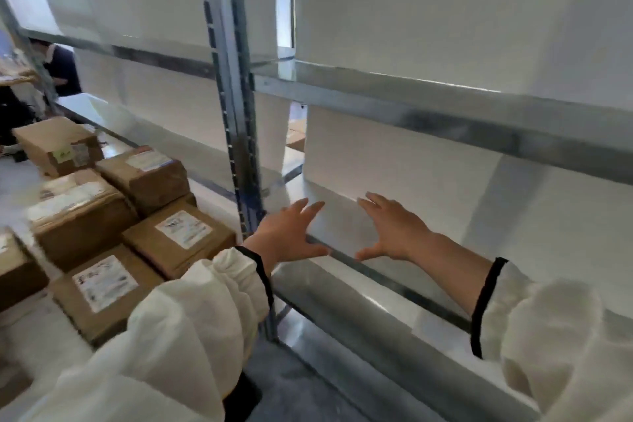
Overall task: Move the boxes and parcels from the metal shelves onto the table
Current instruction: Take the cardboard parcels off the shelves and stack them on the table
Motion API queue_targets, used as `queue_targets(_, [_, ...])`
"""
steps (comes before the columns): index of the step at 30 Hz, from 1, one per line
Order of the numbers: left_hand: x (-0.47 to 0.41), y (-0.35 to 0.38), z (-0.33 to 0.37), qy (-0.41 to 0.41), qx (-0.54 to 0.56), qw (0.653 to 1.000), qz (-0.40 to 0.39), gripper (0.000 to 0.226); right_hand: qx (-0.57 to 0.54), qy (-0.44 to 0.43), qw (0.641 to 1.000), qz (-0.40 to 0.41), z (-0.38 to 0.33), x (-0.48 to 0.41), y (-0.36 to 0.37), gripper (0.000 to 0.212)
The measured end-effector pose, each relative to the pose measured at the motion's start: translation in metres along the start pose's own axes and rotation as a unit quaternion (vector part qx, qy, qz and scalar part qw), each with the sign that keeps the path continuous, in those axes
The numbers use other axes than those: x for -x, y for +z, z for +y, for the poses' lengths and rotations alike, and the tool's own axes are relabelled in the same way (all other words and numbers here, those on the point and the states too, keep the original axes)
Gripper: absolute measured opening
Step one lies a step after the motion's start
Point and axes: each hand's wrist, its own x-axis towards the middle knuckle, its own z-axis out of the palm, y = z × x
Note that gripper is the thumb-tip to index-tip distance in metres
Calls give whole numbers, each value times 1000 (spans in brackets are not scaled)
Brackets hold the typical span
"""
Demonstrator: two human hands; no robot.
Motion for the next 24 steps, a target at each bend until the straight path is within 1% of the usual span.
queue_targets(2, [-22, 10, 45, 39, 3, 999, -1, 96, -6, 32, 999, -4, 44, 31, -2, 112])
queue_targets(5, [-58, 28, 130, 115, 1, 993, -27, 95, -8, 117, 993, 2, 113, 91, -9, 111])
queue_targets(9, [-92, 49, 246, 233, -4, 971, -50, 96, -22, 233, 972, 20, 188, 170, -6, 109])
queue_targets(12, [-112, 66, 324, 309, -10, 949, -68, 95, -35, 319, 947, 21, 233, 222, 0, 108])
queue_targets(16, [-129, 83, 417, 410, -8, 909, -80, 95, -36, 415, 909, 23, 279, 285, 4, 106])
queue_targets(20, [-135, 95, 494, 484, -1, 871, -90, 96, -21, 501, 865, 12, 313, 341, 7, 107])
queue_targets(24, [-131, 106, 558, 545, 9, 833, -100, 97, -46, 574, 817, 27, 330, 388, 4, 105])
